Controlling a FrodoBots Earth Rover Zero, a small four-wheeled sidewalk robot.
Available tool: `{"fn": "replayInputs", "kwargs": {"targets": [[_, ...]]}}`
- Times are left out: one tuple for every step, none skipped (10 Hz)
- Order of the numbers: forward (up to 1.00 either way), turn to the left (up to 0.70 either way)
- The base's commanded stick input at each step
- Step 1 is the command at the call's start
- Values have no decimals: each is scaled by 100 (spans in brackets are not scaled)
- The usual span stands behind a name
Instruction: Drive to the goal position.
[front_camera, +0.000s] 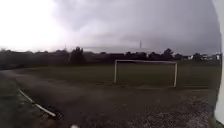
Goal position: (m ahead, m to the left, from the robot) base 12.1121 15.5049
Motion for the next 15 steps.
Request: {"fn": "replayInputs", "kwargs": {"targets": [[69, 14], [68, 14], [61, 21], [50, 31], [21, 56], [4, 70], [4, 70], [4, 70], [4, 70], [4, 70], [4, 70], [4, 70], [4, 70], [4, 54], [4, 32]]}}
